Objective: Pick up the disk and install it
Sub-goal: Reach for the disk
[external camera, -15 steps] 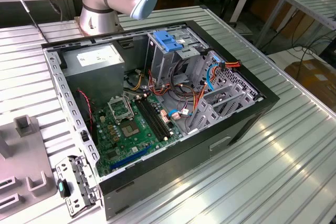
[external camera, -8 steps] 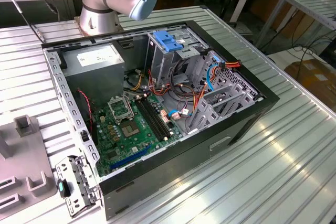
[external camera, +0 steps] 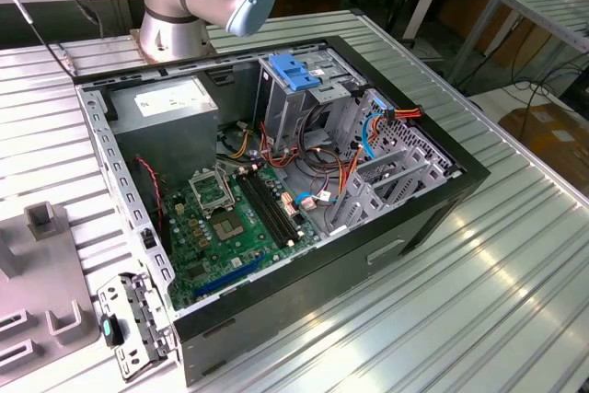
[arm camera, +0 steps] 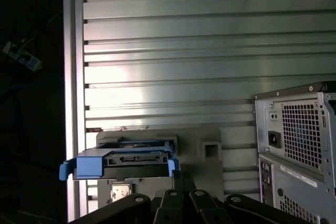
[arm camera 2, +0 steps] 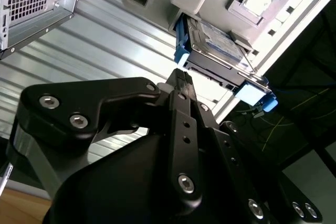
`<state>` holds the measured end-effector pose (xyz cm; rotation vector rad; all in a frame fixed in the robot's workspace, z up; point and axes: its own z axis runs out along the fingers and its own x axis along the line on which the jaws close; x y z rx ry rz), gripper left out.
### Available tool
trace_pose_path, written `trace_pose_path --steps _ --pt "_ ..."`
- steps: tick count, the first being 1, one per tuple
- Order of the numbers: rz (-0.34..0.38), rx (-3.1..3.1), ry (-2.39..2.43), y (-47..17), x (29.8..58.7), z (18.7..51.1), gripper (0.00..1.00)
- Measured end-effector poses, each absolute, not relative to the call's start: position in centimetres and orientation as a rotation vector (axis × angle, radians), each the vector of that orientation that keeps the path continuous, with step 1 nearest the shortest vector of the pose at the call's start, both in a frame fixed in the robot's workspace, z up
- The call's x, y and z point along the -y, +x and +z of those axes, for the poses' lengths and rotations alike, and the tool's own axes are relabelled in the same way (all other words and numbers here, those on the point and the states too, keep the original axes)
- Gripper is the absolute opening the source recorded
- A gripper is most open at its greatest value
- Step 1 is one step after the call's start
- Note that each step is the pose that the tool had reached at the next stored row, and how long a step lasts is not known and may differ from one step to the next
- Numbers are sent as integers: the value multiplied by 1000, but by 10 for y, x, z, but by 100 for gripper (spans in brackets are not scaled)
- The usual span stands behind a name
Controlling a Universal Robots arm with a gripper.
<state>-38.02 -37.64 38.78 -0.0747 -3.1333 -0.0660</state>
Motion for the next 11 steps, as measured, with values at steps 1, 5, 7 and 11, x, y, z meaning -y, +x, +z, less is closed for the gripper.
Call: trace_pose_path --steps 1,5,7,11 --pt "-66 3133 -75 -381 376 388 11" --pt "-66 3133 -74 -390 376 388 11" --pt "-66 3133 -74 -399 376 388 11" --pt "-66 3133 -75 -411 376 388 11"
